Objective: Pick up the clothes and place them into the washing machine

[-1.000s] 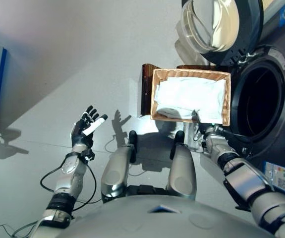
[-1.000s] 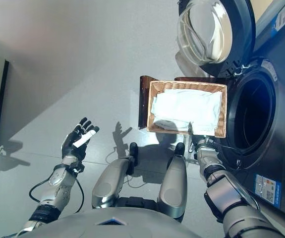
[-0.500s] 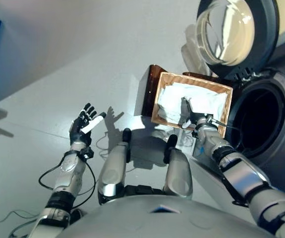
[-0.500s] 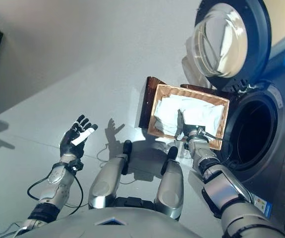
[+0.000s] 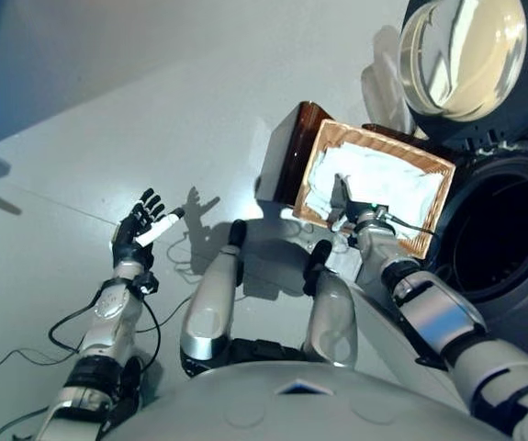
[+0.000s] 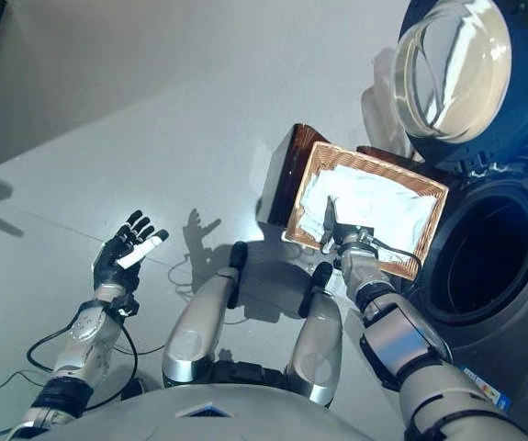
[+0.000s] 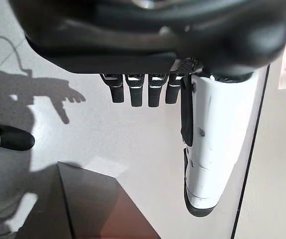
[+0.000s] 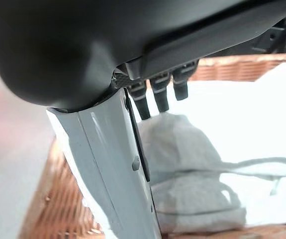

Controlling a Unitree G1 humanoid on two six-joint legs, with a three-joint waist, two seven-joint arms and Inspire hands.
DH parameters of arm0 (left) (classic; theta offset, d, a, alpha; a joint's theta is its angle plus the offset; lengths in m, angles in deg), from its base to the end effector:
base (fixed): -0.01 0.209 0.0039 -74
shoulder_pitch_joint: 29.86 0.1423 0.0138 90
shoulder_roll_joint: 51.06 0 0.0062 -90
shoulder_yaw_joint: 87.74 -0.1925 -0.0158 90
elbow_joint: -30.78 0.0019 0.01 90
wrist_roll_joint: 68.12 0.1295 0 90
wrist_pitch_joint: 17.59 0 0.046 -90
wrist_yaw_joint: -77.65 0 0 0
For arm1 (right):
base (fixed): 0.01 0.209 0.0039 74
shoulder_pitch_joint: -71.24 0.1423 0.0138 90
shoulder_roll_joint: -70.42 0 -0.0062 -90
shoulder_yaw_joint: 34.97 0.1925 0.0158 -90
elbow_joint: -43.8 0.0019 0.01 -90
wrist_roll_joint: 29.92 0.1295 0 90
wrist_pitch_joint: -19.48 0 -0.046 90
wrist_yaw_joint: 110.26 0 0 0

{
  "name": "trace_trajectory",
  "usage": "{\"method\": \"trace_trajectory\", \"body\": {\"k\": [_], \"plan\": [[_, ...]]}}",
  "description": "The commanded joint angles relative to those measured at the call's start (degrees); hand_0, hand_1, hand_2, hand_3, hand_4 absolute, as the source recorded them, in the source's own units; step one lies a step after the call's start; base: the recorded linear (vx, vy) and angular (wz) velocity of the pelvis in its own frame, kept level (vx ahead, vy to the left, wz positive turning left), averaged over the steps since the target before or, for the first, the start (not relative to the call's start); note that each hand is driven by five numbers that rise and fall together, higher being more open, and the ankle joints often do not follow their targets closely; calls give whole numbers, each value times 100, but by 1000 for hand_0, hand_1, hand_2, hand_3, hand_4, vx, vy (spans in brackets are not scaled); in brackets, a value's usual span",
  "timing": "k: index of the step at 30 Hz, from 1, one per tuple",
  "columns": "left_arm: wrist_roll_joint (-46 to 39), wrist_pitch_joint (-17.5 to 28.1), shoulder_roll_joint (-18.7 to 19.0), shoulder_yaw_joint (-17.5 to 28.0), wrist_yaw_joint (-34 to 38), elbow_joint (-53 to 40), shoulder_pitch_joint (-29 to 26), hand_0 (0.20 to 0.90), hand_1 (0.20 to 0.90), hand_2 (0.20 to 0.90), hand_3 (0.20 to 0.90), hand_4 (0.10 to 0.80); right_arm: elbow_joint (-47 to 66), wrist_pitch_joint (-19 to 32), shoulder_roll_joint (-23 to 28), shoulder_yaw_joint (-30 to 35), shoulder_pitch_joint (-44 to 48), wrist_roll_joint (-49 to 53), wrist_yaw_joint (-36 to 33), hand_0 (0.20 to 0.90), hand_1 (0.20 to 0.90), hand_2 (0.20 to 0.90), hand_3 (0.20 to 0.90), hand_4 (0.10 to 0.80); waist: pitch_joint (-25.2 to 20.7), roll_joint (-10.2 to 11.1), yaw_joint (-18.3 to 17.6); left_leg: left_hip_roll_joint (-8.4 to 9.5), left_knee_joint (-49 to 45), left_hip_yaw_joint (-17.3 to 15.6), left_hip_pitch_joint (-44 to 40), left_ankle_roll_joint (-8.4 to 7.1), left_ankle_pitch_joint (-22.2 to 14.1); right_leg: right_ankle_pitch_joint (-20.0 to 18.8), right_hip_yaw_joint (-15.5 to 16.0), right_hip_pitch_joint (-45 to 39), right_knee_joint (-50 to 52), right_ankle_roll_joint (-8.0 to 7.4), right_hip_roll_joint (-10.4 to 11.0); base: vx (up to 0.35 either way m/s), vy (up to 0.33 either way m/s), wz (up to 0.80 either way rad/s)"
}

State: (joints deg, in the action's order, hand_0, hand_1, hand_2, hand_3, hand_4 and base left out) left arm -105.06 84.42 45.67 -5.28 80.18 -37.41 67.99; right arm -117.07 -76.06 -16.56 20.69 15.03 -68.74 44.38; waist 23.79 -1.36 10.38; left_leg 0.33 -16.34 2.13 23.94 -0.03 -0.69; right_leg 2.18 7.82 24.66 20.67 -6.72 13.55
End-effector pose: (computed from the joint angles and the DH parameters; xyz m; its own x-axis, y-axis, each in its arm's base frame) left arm 0.1415 0.2381 -0.0287 0.9316 0.1564 -0.3281 -0.2191 0.9619 -0.1634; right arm 0.2574 -0.2103 -0.0263 0.9484 -0.1691 -0.2681 -0.2682 0.0230 -0.9631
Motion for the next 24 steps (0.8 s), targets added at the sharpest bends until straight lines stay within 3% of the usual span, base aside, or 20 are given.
{"method": "trace_trajectory", "body": {"k": [1, 24], "plan": [[-31, 553, 347, 286, 7, -826, 168, 900, 900, 900, 900, 800, -32, -148, 170, -195, 424, -169, -313, 900, 900, 900, 900, 800, -116, -156, 19, 162, -506, -234, 345, 49, -266, -32, -153, 259, 507, 105, 33, -22, 18, -5], [-69, 501, 480, 403, -201, -1073, 483, 900, 900, 900, 900, 800, -88, -226, 349, -622, 399, -954, 94, 900, 900, 900, 900, 800, -333, -210, 44, 127, -1499, -172, 1095, 63, -671, 403, -204, 1012, 1541, 157, 52, -1, 0, 1]]}}
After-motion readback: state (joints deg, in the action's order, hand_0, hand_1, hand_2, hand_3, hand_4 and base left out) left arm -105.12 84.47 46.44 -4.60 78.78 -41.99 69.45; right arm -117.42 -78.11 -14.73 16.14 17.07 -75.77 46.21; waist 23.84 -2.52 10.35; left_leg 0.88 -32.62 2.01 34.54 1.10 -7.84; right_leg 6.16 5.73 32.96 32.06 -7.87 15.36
